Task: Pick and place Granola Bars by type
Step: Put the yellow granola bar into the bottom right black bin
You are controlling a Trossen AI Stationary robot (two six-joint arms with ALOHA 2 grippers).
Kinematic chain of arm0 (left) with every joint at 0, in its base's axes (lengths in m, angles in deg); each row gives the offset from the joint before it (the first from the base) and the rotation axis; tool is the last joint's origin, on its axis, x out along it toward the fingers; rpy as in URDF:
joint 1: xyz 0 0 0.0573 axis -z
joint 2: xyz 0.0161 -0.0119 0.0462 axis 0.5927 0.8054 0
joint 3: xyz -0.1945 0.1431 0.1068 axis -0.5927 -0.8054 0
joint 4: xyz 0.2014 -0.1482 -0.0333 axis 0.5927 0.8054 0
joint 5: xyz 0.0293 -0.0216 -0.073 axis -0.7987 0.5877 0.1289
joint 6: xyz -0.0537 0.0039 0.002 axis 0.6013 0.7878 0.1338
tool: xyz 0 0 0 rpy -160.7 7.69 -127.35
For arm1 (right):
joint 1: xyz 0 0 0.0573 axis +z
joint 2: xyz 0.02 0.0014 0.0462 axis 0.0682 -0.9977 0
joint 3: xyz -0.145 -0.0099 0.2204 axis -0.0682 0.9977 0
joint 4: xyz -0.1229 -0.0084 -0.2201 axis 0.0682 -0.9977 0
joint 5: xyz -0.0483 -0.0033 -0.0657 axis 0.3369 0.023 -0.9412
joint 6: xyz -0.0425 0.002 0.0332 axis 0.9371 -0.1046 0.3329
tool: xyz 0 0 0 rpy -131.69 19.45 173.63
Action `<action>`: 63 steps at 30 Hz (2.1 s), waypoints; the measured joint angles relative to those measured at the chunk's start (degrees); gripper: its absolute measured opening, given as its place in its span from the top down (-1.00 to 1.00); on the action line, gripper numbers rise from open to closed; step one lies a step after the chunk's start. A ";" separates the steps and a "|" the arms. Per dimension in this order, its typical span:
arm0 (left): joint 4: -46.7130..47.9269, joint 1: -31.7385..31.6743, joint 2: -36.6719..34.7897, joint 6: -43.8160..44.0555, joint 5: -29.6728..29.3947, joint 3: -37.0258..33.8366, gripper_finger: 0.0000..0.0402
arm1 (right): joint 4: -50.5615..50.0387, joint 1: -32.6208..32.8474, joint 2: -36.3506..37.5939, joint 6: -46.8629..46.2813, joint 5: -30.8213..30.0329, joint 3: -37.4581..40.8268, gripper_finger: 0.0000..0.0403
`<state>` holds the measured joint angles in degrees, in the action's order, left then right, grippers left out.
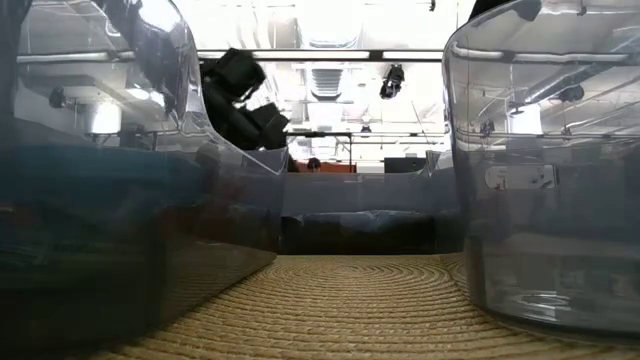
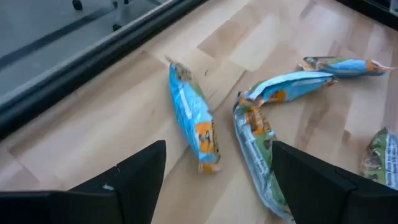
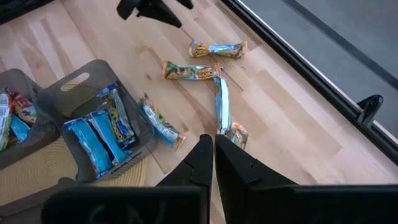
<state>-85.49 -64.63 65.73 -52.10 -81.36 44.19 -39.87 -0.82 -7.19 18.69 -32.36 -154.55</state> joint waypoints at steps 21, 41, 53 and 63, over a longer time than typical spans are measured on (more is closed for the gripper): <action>-13.36 1.31 5.16 -4.41 -1.98 -5.87 -0.36 | 0.05 -0.01 0.00 -0.64 0.05 0.24 0.96; -17.10 1.85 15.53 -5.26 -2.22 -1.43 -0.36 | 0.01 -0.02 0.00 -1.44 0.04 0.66 0.96; -17.14 2.35 16.71 -3.98 -5.48 1.13 -0.36 | -0.01 0.00 0.02 -1.93 -1.36 0.66 0.96; -14.05 2.39 16.71 -4.02 -5.54 2.09 -0.36 | -0.03 0.00 0.02 -1.91 -1.42 0.66 0.96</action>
<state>-99.54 -62.24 82.45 -56.12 -86.90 46.28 -39.90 -0.82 -7.16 16.78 -33.79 -153.90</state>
